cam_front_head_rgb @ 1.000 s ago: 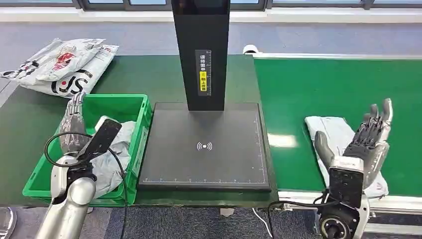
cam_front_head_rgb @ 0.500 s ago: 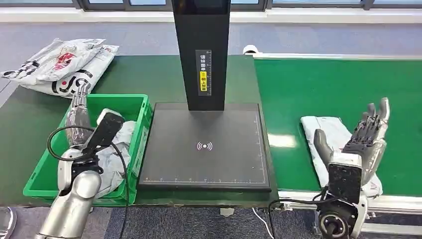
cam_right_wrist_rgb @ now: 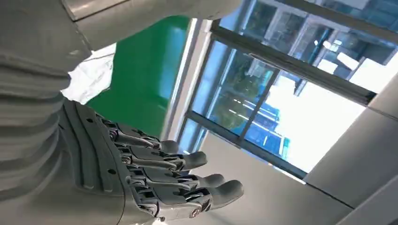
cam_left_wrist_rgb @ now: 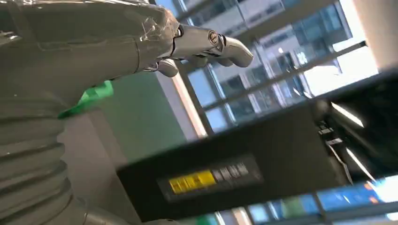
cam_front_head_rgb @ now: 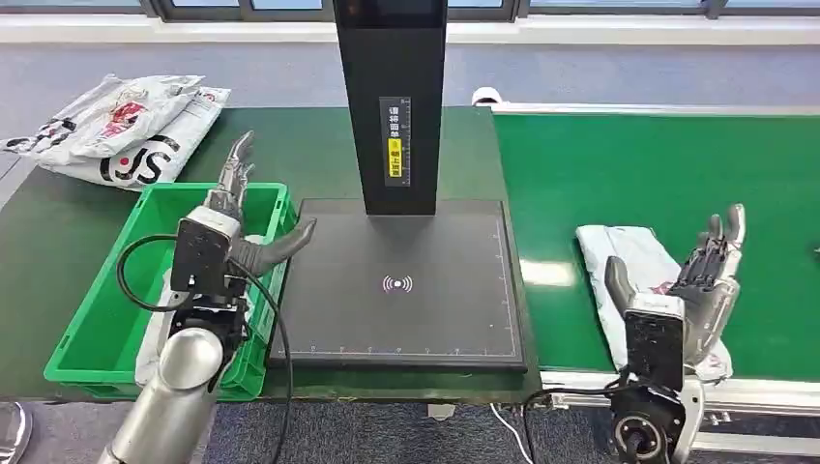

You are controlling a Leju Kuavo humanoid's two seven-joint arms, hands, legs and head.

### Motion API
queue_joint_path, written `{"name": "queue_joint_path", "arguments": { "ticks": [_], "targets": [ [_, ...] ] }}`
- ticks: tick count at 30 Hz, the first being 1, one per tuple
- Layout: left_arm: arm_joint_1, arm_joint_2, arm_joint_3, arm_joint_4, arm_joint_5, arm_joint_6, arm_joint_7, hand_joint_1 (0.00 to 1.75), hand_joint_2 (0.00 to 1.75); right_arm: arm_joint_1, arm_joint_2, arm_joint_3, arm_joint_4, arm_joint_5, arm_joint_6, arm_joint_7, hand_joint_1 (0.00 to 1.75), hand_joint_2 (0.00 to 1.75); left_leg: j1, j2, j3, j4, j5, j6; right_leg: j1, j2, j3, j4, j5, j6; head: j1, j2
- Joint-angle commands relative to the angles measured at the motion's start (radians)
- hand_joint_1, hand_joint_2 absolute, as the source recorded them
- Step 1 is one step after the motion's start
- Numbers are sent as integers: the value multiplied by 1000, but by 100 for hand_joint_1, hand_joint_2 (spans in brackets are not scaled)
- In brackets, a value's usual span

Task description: Moved the parcel from conveyor to table for the left to box.

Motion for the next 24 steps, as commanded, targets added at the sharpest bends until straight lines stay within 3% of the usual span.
{"name": "queue_joint_path", "arguments": {
  "ticks": [1,3,8,12,17,24],
  "targets": [
    [-49,-129,-203,146,204,-24,-29,0,175,-80,-8,-125,288,487,-56,248,0,175,1,-4,4,-3,1,1,1,-5,6,-5,0,0,0,0],
    [-46,-142,-206,173,222,-12,-34,0,175,-80,-2,-160,325,596,-55,292,0,175,0,-5,3,-3,1,1,1,-6,6,-4,0,1,0,0],
    [-45,-131,-198,162,228,-12,-36,0,175,-75,2,-161,319,598,-57,290,0,175,0,-2,4,-3,1,2,1,-4,7,-5,1,1,0,0],
    [12,-151,-160,145,243,-21,-31,0,175,-107,5,-228,439,794,-50,390,0,175,1,-1,4,-3,0,1,1,-3,6,-4,0,1,0,0],
    [48,-179,-119,121,230,-34,-29,0,175,-124,1,-312,560,841,-27,434,0,175,0,0,4,-2,0,1,1,-2,5,-4,1,1,0,0],
    [50,-184,-114,122,226,-39,-27,0,175,-118,3,-326,576,846,-27,438,0,175,0,0,4,-3,0,2,0,-2,5,-4,0,1,0,0]
  ]
}}
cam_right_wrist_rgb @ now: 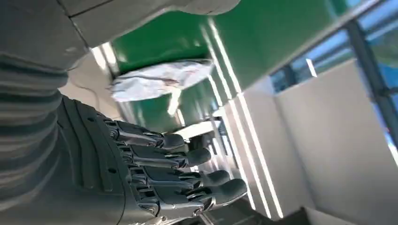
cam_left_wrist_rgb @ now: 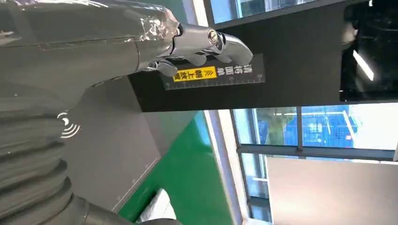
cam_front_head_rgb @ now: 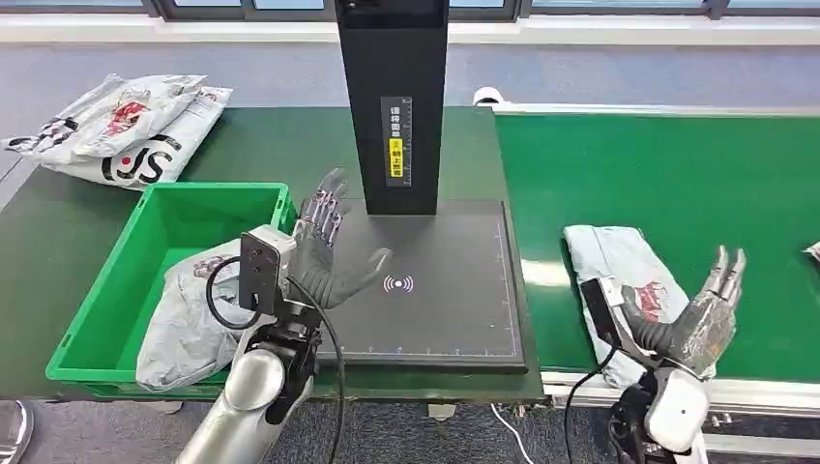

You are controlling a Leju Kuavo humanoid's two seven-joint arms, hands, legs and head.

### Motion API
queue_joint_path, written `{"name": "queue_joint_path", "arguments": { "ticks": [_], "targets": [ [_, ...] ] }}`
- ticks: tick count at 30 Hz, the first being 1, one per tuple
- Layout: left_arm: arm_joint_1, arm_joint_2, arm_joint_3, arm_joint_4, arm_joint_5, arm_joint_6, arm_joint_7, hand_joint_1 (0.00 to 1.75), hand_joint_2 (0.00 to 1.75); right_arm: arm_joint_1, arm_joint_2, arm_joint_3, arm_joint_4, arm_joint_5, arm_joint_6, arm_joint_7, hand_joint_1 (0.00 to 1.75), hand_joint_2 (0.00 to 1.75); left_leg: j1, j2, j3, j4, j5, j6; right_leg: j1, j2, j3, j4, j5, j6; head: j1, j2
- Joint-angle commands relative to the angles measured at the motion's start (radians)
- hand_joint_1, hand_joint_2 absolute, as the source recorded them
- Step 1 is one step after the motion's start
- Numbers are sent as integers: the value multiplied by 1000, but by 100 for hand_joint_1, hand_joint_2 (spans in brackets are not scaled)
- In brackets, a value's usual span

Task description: Moved the parcel from conveyor to table for the left to box.

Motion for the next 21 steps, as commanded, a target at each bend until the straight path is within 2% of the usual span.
{"name": "queue_joint_path", "arguments": {
  "ticks": [1,6,7,9,18,21],
  "targets": [
    [2,-11,17,31,-4,-8,9,0,175,-41,4,-85,154,4,5,2,0,175,0,1,3,-2,-1,0,0,0,3,-2,0,0,0,0],
    [2,-11,17,31,-4,-8,9,0,175,-43,5,-84,153,4,6,2,0,175,0,1,3,-2,-1,1,0,0,3,-2,0,0,0,0],
    [1,-12,21,28,-5,-8,10,0,175,-39,12,-102,161,8,68,31,0,175,0,1,3,-2,-1,1,1,0,3,-2,0,0,0,0],
    [6,-10,27,19,-12,-10,15,0,175,-43,20,-122,193,-15,112,32,0,175,0,1,4,-2,-1,1,1,0,4,-3,0,0,0,0],
    [8,-9,29,15,-12,-10,15,0,175,-44,20,-124,199,-18,114,29,0,175,0,1,2,-1,-1,1,0,0,2,-1,0,0,0,0],
    [19,-11,34,2,-24,-18,24,0,175,-55,21,-142,239,-18,168,47,0,175,0,2,2,-1,-1,1,0,1,2,-1,0,0,0,0]
  ]
}}
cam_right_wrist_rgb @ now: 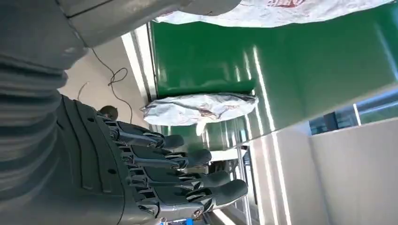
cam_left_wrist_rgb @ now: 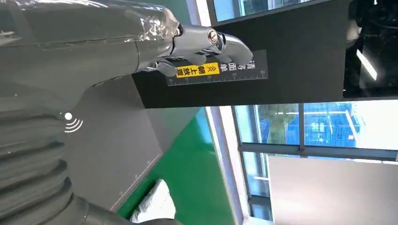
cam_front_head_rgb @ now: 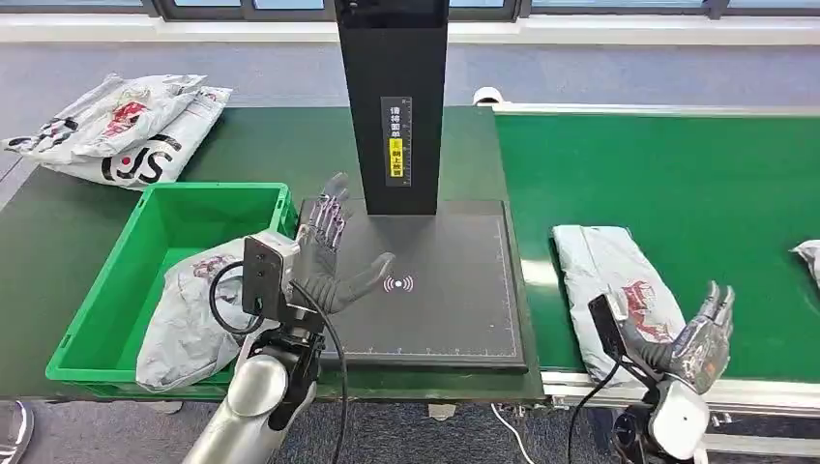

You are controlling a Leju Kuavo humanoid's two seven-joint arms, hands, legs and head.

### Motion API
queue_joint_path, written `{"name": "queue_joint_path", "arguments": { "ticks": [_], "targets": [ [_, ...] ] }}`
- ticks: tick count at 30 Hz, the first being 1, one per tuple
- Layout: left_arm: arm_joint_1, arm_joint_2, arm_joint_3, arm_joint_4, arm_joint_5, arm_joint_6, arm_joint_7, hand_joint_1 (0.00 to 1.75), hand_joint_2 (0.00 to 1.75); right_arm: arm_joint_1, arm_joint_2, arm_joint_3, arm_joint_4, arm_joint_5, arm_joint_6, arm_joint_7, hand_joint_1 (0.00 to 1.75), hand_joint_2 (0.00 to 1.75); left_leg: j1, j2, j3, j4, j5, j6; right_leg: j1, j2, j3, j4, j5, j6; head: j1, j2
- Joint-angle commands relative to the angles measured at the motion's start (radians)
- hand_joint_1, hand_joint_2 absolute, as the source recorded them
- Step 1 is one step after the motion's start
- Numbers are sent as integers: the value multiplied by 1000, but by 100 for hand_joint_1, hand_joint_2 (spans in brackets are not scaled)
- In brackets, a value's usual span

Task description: Moved the parcel from conveyor to table for the left to box.

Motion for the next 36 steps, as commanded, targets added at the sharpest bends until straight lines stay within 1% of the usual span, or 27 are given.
{"name": "queue_joint_path", "arguments": {
  "ticks": [1,4,8,11,15,17,19,21,26,36],
  "targets": [
    [9,-2,38,3,-17,-18,22,0,175,-59,20,-89,147,-9,78,20,0,175,0,1,2,-1,-1,0,1,1,2,-1,0,0,0,0],
    [19,-5,43,-16,-32,-31,33,0,175,-70,32,-123,181,-113,104,-25,0,175,0,1,2,-1,-1,0,1,1,2,-2,0,0,0,0],
    [25,-2,45,-31,-44,-48,43,0,175,-83,34,-151,226,-255,181,-74,0,175,0,2,2,-1,-1,0,0,1,2,-1,0,0,0,0],
    [32,0,45,-38,-49,-56,46,0,175,-79,26,-155,254,-305,195,-92,0,175,0,2,4,-3,0,0,1,1,4,-3,0,0,0,0],
    [40,7,42,-57,-54,-65,50,0,175,-82,17,-148,296,-335,210,-101,0,175,0,1,2,-1,-1,0,0,1,2,-1,0,0,0,0],
    [48,14,40,-70,-56,-66,51,0,175,-83,13,-148,320,-343,215,-95,0,175,1,2,5,-3,-1,0,1,1,5,-4,0,0,0,0],
    [50,18,39,-75,-57,-67,51,0,175,-85,9,-150,344,-350,223,-90,0,175,0,2,2,-1,-1,0,1,1,2,-2,0,0,0,0],
    [53,19,39,-78,-57,-67,51,0,175,-85,7,-147,356,-351,223,-92,0,175,0,2,4,-3,-1,1,1,1,4,-3,0,0,0,0],
    [53,19,39,-78,-57,-67,51,0,175,-85,7,-147,356,-351,223,-92,0,175,0,1,2,-1,-1,0,0,1,2,-1,0,0,0,0],
    [53,19,39,-78,-57,-67,51,0,175,-85,7,-147,356,-351,223,-92,0,175,0,1,3,-1,-1,1,0,0,2,-1,0,0,0,0]
  ]
}}
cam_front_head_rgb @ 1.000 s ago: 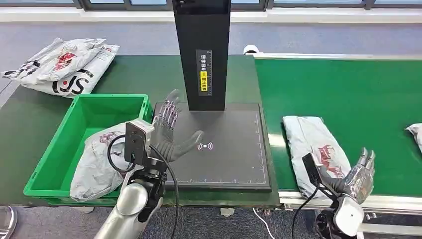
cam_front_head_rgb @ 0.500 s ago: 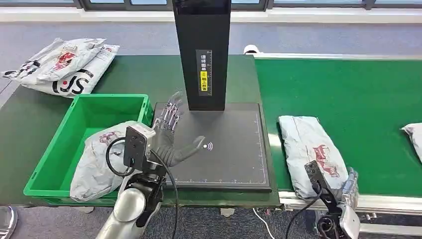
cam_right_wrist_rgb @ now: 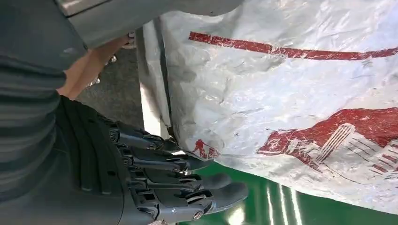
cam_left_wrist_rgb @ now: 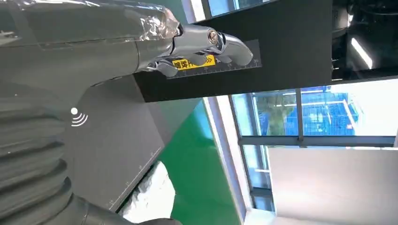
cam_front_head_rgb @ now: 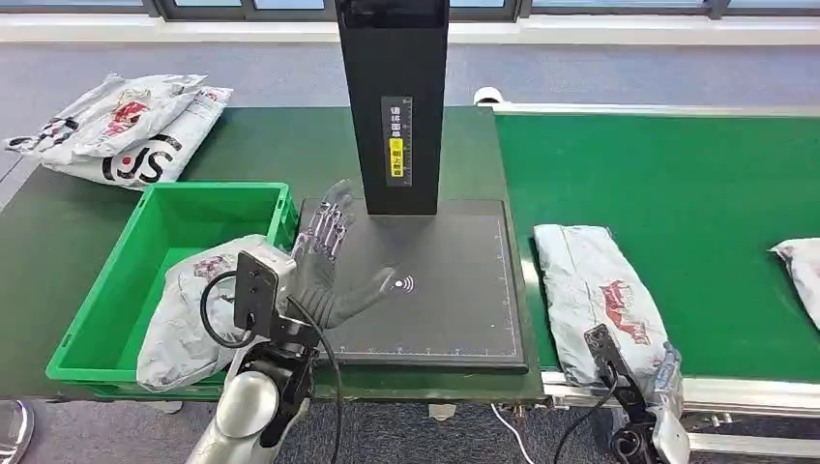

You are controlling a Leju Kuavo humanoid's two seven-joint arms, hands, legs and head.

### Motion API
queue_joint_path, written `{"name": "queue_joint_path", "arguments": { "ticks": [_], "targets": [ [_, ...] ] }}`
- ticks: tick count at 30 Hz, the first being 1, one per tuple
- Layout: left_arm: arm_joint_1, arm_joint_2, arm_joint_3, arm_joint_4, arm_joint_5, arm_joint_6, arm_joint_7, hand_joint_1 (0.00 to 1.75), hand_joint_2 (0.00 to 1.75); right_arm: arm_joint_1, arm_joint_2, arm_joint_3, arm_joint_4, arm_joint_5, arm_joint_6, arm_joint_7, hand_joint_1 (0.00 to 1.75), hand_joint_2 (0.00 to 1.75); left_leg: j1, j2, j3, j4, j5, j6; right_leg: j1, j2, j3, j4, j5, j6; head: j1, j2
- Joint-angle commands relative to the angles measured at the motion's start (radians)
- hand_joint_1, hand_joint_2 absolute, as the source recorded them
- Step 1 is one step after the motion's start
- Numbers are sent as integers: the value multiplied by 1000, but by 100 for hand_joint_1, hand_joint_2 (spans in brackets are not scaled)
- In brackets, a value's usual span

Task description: Moved the parcel from conveyor to table for the left to box.

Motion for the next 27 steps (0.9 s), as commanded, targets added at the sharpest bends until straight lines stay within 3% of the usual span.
{"name": "queue_joint_path", "arguments": {
  "ticks": [1,9,10,20,27],
  "targets": [
    [-8,17,37,27,-1,-7,6,0,175,-41,-2,-49,80,-4,7,-1,0,175,0,1,2,-1,0,0,0,0,2,-1,0,0,0,0],
    [-12,20,27,21,-3,-12,7,0,175,-54,-7,-37,154,-13,-18,-19,0,175,0,1,3,-2,0,0,1,0,3,-2,0,0,0,0],
    [-12,21,27,19,-3,-12,7,0,175,-53,-7,-32,152,-11,-21,-21,171,175,0,1,2,-1,0,0,0,0,2,-1,0,0,0,0],
    [-5,18,32,11,-4,-7,7,0,175,-21,9,14,15,3,-40,-30,175,175,0,2,3,-2,0,0,0,0,2,-2,0,0,0,0],
    [0,10,40,2,-9,1,7,0,175,52,32,85,-246,10,-12,-25,175,175,0,3,3,-2,-1,0,0,2,2,-1,-1,-1,0,0]
  ]
}}
